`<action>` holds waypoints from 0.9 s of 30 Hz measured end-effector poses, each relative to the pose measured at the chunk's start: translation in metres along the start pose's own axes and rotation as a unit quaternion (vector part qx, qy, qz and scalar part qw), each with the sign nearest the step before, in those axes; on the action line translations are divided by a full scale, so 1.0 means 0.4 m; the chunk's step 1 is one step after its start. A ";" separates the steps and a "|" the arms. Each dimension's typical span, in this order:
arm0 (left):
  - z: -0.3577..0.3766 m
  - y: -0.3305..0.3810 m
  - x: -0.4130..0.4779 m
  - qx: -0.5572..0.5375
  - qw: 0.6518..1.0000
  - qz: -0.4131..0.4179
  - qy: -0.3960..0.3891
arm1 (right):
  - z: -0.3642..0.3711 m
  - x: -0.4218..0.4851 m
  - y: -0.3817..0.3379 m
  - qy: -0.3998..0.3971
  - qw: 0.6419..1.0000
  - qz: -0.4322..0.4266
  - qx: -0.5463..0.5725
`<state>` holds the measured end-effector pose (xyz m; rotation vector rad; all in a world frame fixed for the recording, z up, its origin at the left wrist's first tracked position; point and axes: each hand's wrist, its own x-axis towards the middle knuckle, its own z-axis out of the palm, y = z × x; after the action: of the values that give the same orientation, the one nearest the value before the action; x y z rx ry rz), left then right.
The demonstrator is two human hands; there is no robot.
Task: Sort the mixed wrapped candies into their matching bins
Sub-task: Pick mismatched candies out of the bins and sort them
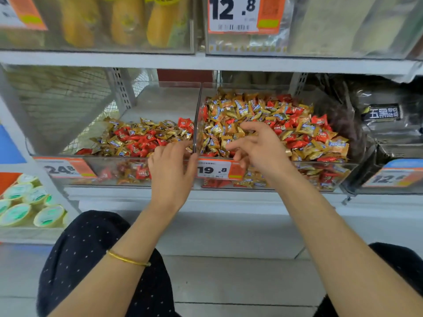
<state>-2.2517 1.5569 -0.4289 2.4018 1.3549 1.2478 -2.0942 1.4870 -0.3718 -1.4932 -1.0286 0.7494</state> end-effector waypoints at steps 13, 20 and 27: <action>-0.067 -0.160 0.096 0.135 0.989 -0.034 0.050 | 0.272 0.262 -0.129 -0.186 0.941 -0.120 -0.255; -0.084 -0.226 0.121 0.129 0.988 -0.046 0.066 | 0.409 0.428 -0.083 -0.235 0.817 -0.038 -0.525; -0.097 -0.277 0.119 0.115 0.991 -0.030 0.060 | 0.471 0.474 0.021 -0.263 0.784 0.065 -0.558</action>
<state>-2.3395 1.6479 -0.4258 2.4440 1.6770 1.3038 -2.1799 1.7388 -0.3982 -2.4411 -2.0295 0.6765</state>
